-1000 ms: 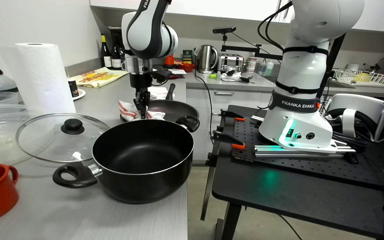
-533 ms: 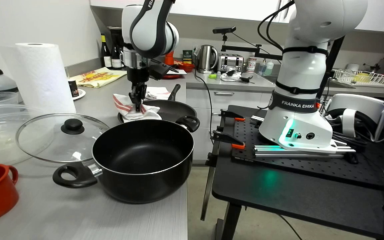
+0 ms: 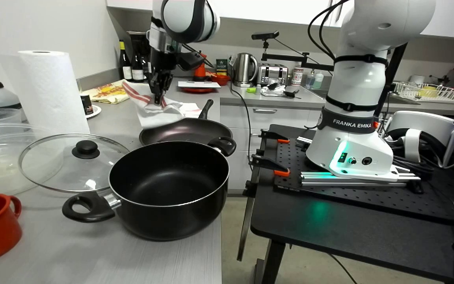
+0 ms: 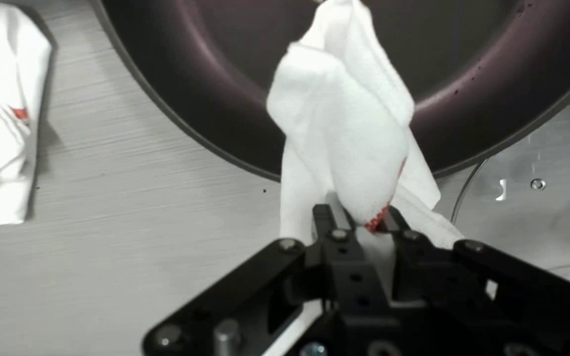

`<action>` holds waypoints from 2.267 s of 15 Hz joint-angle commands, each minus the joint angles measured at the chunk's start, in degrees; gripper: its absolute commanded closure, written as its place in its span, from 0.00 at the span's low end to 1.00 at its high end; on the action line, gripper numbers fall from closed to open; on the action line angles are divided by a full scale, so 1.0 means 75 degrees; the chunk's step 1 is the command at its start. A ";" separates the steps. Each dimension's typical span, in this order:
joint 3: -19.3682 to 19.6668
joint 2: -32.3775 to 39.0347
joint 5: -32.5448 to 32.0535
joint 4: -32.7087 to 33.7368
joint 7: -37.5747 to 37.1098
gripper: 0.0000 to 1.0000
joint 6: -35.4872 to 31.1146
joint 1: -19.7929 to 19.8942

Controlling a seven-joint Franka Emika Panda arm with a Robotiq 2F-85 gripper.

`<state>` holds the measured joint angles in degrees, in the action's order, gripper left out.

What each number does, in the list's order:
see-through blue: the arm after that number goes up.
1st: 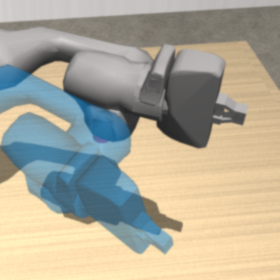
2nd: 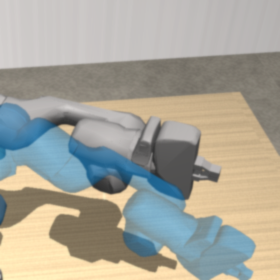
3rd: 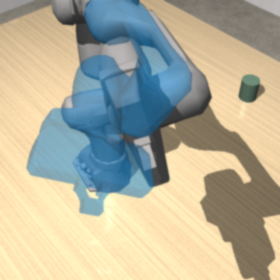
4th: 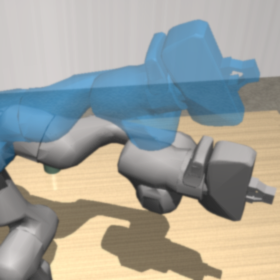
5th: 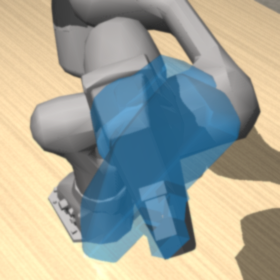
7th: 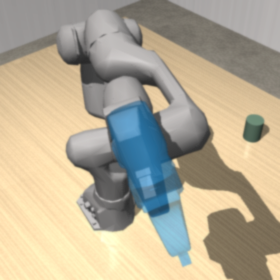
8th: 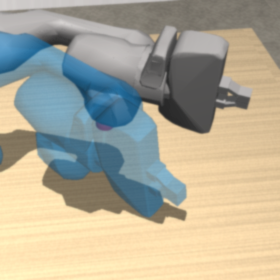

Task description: Use the towel to clean the pan

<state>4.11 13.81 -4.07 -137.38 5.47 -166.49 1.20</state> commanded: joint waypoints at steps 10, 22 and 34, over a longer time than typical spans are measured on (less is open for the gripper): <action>0.0370 -0.1008 0.1091 0.0594 -0.0186 0.97 0.1707 0.0952; 0.0527 0.1028 0.1206 0.3723 -0.0454 0.97 0.4613 0.1332; 0.0332 0.4137 0.1130 0.7501 -0.0490 0.97 0.6478 0.1624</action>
<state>7.51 38.10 4.00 -90.74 2.11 -123.02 12.56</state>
